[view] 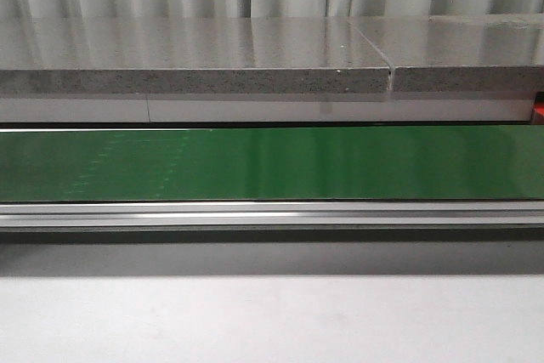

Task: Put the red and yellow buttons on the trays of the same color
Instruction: 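Grasp a red button beside the belt with the left gripper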

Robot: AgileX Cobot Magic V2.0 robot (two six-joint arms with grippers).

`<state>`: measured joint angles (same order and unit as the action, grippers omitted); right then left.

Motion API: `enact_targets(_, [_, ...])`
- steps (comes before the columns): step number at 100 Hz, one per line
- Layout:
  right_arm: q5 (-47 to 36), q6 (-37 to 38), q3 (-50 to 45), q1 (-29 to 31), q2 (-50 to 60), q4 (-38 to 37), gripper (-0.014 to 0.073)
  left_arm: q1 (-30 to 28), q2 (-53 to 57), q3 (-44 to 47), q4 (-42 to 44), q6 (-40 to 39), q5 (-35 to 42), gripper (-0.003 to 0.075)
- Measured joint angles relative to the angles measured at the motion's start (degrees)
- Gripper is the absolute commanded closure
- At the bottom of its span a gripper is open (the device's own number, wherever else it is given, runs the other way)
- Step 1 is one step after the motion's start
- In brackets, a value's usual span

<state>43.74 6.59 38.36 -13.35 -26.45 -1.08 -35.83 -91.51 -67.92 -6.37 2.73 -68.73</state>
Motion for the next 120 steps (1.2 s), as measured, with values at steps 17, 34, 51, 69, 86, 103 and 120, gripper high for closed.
enact_targets(17, [0.0,0.0,0.0,0.0,0.0,0.0,0.0659,-0.9,-2.8,0.0,0.6,-0.3,0.8,0.0188])
enact_targets(34, [0.0,0.0,0.0,0.0,0.0,0.0,0.0659,-1.3,-5.4,0.0,0.9,-0.6,4.8,0.0188])
enact_targets(51, [0.0,0.0,0.0,0.0,0.0,0.0,0.0659,-1.3,-7.4,0.0,0.9,-1.2,9.7,0.0188])
enact_targets(69, [0.0,0.0,0.0,0.0,0.0,0.0,0.0659,-1.3,-9.3,0.0,0.9,-1.4,11.8,0.0229])
enact_targets(86, [0.0,0.0,0.0,0.0,0.0,0.0,0.0659,-1.3,-9.5,0.0,0.9,-1.5,13.8,0.0407])
enact_targets(103, [0.0,0.0,0.0,0.0,0.0,0.0,0.0659,-1.3,-9.5,0.0,0.9,-1.5,14.9,0.0547])
enact_targets(120, [0.0,0.0,0.0,0.0,0.0,0.0,0.0659,-1.3,-9.6,0.0,0.9,-1.5,15.1,0.0566])
